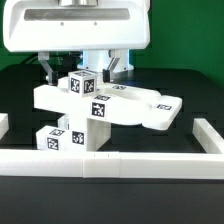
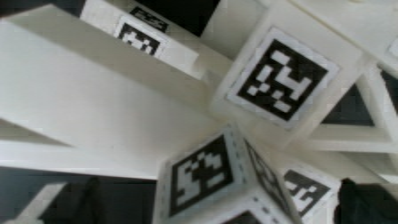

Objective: Assemble chair

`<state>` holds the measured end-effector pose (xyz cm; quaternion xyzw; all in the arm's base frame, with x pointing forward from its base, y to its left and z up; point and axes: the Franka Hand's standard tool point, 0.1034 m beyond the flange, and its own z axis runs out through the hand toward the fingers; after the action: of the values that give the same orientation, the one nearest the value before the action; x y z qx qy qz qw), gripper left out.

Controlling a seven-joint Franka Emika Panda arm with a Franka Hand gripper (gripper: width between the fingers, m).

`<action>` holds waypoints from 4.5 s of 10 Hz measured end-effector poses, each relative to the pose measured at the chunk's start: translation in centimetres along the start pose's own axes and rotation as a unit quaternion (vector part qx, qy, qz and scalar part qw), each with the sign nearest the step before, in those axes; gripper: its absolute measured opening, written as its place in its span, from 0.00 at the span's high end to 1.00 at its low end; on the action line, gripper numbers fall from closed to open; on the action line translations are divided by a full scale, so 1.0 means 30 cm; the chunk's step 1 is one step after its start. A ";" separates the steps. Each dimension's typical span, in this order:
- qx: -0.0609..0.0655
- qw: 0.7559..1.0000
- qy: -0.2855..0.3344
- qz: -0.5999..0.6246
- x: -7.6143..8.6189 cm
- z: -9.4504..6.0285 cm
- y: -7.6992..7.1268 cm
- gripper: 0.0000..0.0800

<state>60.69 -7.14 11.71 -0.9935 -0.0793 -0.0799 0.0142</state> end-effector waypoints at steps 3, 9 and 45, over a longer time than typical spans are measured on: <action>-0.002 0.997 -0.004 -0.081 -0.004 0.004 0.002 0.19; 0.000 0.944 -0.037 -0.329 0.014 -0.020 -0.018 0.19; 0.011 0.751 -0.017 0.660 0.024 0.010 -0.027 0.64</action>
Offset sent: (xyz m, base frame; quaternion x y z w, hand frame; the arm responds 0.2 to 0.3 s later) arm 0.0058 0.0325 0.0115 0.0282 -0.0547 -0.3495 0.9349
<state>61.32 -6.21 11.56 -0.7997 0.5951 -0.0324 0.0729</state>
